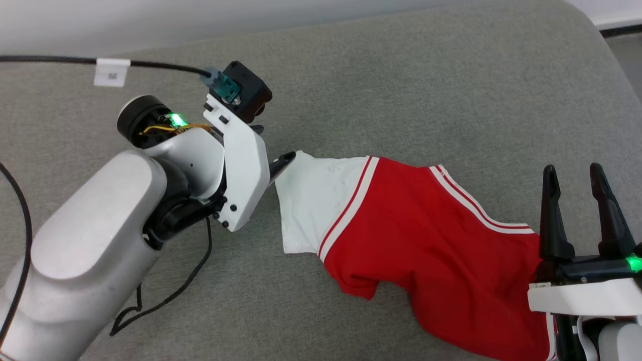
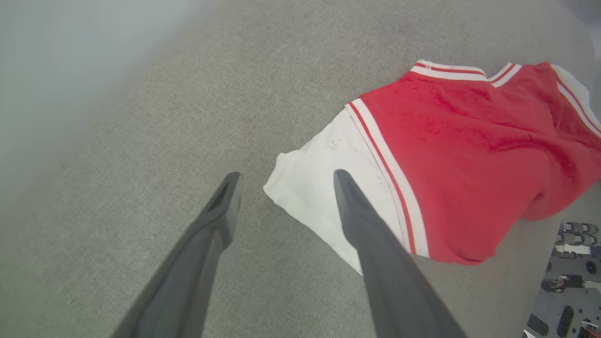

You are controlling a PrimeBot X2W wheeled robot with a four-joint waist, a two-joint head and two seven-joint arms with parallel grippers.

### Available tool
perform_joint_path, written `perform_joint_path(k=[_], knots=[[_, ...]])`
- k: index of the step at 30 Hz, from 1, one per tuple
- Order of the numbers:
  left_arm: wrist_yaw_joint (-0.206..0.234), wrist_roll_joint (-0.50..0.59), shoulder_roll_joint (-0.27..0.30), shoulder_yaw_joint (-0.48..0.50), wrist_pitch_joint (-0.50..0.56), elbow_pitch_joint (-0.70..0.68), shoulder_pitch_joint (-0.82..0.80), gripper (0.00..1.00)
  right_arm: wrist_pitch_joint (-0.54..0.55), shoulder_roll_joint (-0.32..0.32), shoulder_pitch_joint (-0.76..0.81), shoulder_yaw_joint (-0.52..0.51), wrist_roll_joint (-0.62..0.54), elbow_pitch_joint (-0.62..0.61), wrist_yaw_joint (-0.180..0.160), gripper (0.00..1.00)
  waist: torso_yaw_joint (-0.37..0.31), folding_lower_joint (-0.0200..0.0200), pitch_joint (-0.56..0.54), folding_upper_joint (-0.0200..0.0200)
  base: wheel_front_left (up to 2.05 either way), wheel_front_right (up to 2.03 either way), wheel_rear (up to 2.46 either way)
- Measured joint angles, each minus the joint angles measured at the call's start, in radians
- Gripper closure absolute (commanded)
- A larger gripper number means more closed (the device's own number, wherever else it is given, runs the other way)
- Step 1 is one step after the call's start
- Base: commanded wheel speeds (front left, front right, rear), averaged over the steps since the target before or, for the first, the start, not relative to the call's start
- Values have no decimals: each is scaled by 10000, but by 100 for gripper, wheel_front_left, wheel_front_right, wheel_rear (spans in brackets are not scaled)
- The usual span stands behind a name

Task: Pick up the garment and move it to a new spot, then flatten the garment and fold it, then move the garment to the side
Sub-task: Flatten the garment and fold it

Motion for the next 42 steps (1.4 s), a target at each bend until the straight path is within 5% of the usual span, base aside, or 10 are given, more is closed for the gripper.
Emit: perform_joint_path(k=[7,18,19,20,34,42], knots=[[8,-1135,201,-1058,1467,1243,-1372,0,0,0,-251,293,71,-31,2,0,-605,0,725,0,0,0,0],[10,-1250,199,-2638,1526,2606,-2177,0,0,0,-311,476,328,6,2,0,-1252,0,1506,0,0,0,0],[12,-1381,209,-2694,1478,2694,-2178,32,0,0,-311,510,326,21,0,0,-1284,0,1523,0,0,0,0],[12,-1526,221,-2752,1419,2754,-2182,98,0,0,-310,545,322,27,0,0,-1302,0,1527,0,0,0,0],[165,-1793,236,-1592,-2360,4642,-1971,100,0,2,-114,602,-316,140,2,0,-600,-1,837,0,0,0,0],[635,-2339,972,-734,-3553,5009,-1019,100,0,2,71,558,-667,201,2,0,255,-1,224,0,0,0,0]])
